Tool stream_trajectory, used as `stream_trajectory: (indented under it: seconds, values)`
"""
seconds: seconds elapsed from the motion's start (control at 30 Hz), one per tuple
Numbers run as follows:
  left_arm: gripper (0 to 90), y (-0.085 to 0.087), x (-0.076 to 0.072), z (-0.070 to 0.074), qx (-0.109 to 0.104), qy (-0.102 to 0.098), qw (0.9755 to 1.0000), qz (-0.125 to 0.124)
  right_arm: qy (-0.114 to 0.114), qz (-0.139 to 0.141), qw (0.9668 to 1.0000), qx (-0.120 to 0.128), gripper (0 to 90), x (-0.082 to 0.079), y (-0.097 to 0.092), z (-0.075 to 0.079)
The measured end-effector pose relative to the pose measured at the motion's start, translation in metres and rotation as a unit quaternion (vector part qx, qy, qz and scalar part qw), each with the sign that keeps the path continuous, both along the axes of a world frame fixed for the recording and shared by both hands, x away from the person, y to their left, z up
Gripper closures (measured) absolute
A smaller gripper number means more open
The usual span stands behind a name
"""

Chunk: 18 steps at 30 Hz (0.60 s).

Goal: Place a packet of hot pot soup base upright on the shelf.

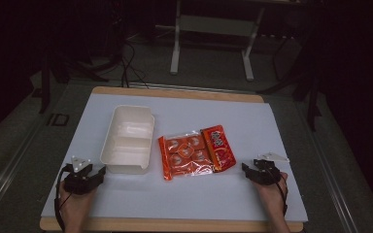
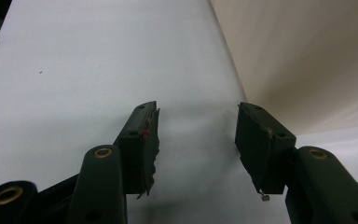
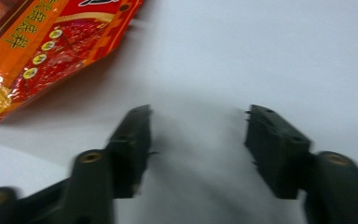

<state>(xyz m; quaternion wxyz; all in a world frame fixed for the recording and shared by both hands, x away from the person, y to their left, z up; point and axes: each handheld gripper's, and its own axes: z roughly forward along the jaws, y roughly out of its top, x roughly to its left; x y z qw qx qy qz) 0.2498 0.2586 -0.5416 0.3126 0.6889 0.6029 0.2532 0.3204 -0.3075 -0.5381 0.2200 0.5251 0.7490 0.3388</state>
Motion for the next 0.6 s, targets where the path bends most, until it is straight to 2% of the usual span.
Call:
stream_trajectory:
  seconds: [0.1, 0.2, 0.27, 0.43, 0.53, 0.57, 0.6]
  values:
    - [49.1, -0.001, -0.001, 0.0, -0.001, -0.005, 1.0, -0.004, 0.004, 0.001, 0.9997, 0.024, 50.8, 0.0, -0.005, 0.001]
    - [49.1, -0.001, -0.001, 0.001, 0.0, -0.007, 1.0, -0.007, 0.006, 0.007, 0.9996, 0.026, 52.0, -0.001, -0.005, 0.002]
    - [49.1, -0.001, 0.0, 0.0, 0.0, -0.007, 0.9999, -0.01, 0.0, 0.02, 0.9998, 0.007, 52.7, -0.003, 0.002, 0.005]
    - [48.8, 0.0, 0.0, 0.0, 0.001, -0.01, 0.9999, -0.01, -0.004, 0.038, 0.9993, -0.002, 52.3, -0.001, 0.01, 0.012]
    - [48.7, -0.001, 0.0, 0.0, 0.002, -0.01, 0.9999, -0.01, -0.007, 0.042, 0.999, 0.011, 52.3, 0.005, 0.011, 0.019]
    - [48.7, -0.001, 0.0, 0.0, 0.002, -0.01, 0.9999, -0.01, -0.006, 0.044, 0.9988, 0.022, 52.3, 0.007, 0.011, 0.021]
    - [48.6, -0.001, 0.0, 0.0, 0.004, -0.01, 0.9999, -0.011, -0.003, 0.045, 0.9981, 0.043, 52.2, 0.01, 0.01, 0.023]
